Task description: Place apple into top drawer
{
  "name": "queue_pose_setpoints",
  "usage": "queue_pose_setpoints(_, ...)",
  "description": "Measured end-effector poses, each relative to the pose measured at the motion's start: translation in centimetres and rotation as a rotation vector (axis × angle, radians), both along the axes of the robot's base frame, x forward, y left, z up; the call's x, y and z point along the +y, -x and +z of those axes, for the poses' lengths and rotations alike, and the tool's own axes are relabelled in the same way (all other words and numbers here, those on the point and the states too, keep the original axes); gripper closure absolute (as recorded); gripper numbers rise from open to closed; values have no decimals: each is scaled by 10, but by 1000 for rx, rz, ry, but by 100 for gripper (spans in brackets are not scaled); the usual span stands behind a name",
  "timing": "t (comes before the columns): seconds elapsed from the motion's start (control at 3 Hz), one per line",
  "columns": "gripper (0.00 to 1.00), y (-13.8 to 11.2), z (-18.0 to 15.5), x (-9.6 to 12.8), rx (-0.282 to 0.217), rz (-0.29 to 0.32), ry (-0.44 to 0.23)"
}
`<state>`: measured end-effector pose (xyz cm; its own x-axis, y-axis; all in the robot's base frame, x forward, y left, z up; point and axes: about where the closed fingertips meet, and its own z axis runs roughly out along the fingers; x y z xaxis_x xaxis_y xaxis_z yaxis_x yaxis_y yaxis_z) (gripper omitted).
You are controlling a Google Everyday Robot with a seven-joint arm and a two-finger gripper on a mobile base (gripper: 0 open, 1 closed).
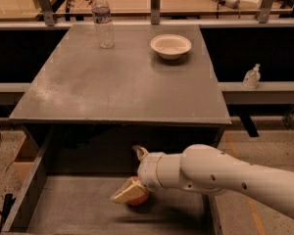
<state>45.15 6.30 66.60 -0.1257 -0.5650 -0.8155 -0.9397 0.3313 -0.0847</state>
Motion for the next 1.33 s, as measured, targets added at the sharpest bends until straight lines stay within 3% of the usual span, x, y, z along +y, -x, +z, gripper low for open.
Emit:
queue_pose_setpoints(0.33,15,3,27,-14,-21,17,-47)
queue_pose_setpoints(1.0,61,14,106,-60,-94,58,-150)
queue_pose_setpoints(1.33,91,5,189,-84,-220,112,-277)
